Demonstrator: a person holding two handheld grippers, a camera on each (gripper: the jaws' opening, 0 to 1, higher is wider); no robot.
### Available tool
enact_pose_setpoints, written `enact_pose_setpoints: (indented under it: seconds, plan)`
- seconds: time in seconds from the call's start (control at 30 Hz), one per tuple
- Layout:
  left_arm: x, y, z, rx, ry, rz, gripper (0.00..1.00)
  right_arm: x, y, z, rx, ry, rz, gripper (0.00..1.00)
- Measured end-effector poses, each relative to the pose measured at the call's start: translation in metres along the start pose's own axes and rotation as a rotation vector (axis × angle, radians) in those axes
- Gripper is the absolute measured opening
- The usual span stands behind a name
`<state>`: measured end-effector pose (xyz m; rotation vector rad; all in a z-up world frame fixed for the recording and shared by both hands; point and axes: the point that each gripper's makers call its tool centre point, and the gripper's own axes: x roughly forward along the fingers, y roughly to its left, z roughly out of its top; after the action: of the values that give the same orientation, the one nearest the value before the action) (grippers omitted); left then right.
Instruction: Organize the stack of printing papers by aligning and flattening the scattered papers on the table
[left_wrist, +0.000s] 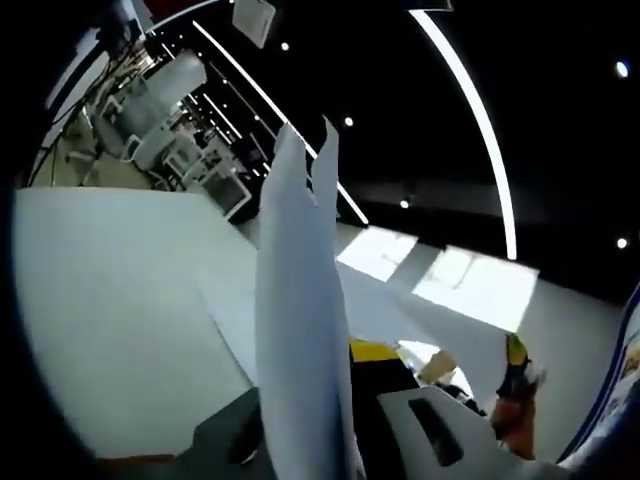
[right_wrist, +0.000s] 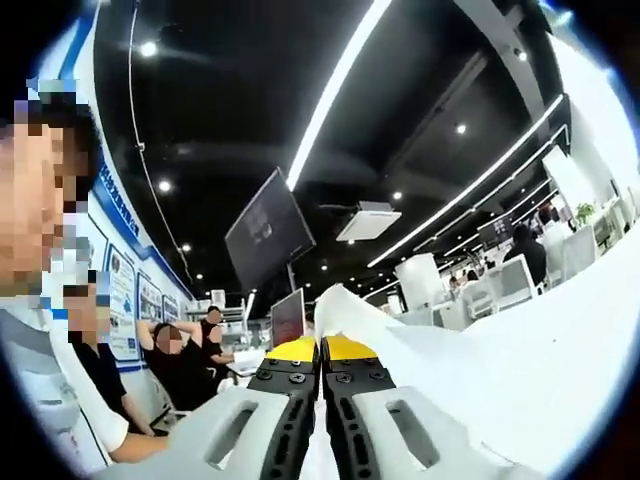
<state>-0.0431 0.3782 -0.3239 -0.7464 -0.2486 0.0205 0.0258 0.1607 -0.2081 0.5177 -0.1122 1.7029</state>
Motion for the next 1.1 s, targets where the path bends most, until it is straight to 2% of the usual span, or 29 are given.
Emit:
enact_pose_setpoints:
  seconds: [0.2,0.4,0.7,1.1]
  plan:
    - [-0.001,0.001,0.001,-0.005,-0.006,0.001,0.06,-0.004,0.011,-0.012,-0.013,0.011,0.023,0.00]
    - [0.000,0.002,0.003,-0.006,-0.010,0.004,0.06,-0.011,0.015,-0.035,0.014,0.036,0.023,0.00]
    - [-0.002,0.002,0.006,-0.027,-0.029,0.000,0.06,-0.021,0.010,-0.062,0.107,0.049,-0.009,0.00]
    - [-0.006,0.002,0.014,-0.083,-0.068,-0.012,0.06,-0.018,0.004,-0.080,0.146,0.093,-0.008,0.00]
